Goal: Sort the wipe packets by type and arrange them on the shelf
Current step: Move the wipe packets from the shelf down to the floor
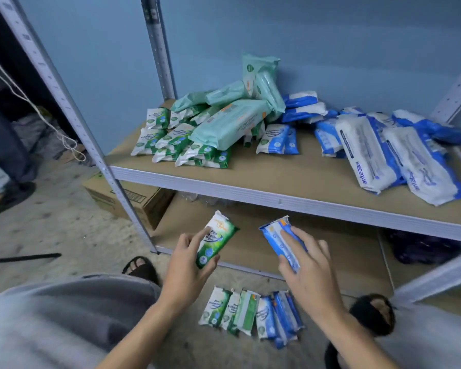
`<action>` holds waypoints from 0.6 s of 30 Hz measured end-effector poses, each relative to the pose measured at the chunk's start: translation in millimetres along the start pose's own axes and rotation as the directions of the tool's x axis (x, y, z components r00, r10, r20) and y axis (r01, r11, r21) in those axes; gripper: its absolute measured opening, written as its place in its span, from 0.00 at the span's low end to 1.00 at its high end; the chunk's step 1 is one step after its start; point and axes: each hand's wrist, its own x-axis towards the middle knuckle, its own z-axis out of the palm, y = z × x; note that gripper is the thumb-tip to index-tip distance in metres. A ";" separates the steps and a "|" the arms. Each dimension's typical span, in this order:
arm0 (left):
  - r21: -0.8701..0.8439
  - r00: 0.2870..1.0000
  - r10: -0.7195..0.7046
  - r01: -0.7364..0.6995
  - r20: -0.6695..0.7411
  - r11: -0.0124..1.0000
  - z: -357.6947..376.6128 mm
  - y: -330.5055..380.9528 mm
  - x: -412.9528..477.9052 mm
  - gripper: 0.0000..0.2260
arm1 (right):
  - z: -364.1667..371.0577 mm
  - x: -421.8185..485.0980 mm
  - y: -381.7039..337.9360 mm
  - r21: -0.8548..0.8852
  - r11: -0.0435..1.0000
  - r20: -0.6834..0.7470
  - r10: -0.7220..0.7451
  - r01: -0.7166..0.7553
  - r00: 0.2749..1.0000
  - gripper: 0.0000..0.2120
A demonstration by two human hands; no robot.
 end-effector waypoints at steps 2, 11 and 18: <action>0.023 0.998 -0.047 0.046 0.046 0.999 17.1 -13.3 -11.1 0.27 | 26.4 -19.7 6.7 -0.005 0.999 0.084 0.035 -0.035 0.996 0.24; 0.097 0.866 -0.445 0.435 0.228 0.895 97.6 -89.1 -63.1 0.27 | 132.9 -86.8 44.8 -0.106 0.907 0.458 0.409 -0.408 0.789 0.24; 0.103 0.777 -0.548 0.545 0.311 0.832 160.1 -123.7 -65.3 0.30 | 188.6 -93.5 72.2 -0.180 0.855 0.553 0.496 -0.485 0.669 0.20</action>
